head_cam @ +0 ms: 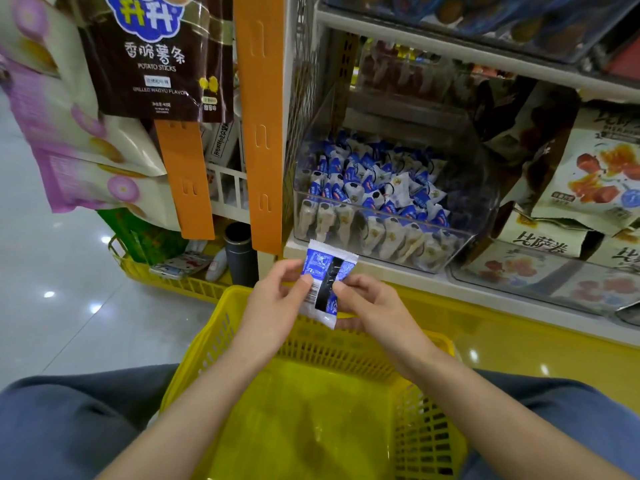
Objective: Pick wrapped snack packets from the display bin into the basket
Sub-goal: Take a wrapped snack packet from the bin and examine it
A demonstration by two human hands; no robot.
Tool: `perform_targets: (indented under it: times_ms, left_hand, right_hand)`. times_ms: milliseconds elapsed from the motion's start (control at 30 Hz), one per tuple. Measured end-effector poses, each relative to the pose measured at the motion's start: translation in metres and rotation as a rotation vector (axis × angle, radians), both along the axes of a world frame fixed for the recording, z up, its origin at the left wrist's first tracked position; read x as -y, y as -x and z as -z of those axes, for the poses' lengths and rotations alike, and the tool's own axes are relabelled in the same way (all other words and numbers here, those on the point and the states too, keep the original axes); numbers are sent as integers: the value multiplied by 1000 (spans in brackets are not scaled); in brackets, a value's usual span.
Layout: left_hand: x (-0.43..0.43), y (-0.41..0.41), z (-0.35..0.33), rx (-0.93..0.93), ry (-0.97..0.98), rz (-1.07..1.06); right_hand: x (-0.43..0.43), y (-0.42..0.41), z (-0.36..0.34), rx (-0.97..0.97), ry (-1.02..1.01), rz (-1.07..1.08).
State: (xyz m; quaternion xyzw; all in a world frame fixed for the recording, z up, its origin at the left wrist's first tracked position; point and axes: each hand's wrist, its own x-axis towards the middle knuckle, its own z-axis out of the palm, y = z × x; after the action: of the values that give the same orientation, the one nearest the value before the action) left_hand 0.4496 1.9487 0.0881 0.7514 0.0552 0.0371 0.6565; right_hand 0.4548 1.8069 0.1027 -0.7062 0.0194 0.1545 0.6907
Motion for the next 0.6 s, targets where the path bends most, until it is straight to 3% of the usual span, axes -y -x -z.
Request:
perform_targets:
  times_ms: [67,167,367,600]
  left_hand:
    - [0,4,4,170,-263,-6]
    - [5,10,9,270,-411,71]
    - [2,8,14,256,-439,105]
    - [1,11,13,224,-439,156]
  right_hand:
    - [-1,0,1,-2,-9,40]
    - [-2,-1,3,-17,-26,70]
    - [-4,0,7,22,-25,74]
    - [-5,3,15,268,295,30]
